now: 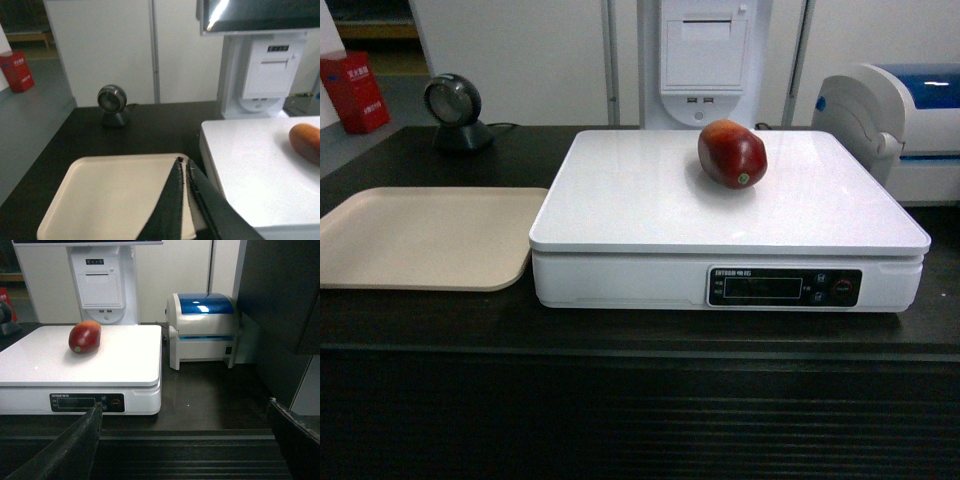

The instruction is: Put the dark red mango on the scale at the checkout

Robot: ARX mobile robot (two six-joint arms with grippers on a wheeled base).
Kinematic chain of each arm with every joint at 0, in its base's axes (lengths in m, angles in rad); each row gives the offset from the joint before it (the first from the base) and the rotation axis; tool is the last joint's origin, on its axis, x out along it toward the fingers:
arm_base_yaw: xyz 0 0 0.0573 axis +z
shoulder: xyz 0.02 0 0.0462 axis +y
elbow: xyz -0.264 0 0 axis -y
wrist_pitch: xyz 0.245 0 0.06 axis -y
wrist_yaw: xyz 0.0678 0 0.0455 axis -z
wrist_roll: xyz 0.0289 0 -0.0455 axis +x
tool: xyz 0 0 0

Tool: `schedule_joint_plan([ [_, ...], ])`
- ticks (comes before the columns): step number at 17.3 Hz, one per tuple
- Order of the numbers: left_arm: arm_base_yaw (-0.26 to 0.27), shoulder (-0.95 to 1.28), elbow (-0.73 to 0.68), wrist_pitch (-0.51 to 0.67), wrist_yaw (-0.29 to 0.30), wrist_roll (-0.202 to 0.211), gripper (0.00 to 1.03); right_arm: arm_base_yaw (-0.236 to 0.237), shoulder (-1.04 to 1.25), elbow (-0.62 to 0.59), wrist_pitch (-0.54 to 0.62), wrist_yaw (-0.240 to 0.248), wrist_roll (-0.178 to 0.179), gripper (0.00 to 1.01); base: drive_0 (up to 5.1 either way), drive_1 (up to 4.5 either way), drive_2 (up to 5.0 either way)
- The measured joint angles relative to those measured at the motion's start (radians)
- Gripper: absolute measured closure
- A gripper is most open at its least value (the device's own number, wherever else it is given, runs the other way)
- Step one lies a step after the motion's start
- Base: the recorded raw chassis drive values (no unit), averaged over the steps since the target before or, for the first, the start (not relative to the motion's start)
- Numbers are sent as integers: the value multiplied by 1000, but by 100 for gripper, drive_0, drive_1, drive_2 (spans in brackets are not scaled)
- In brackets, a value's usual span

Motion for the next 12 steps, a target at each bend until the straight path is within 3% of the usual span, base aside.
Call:
schedule_joint_plan([
  [1,23,-35,-66,19,11,-1,101,0,0,0,0,0,0,3,0,0,0],
  [6,79,-200,-261,56,75,-4,101,0,0,0,0,0,0,3,0,0,0],
  [8,167,-275,-315,47,141,-4,101,0,0,0,0,0,0,3,0,0,0],
  [12,163,-375,-379,1,155,-5,101,0,0,0,0,0,0,3,0,0,0],
])
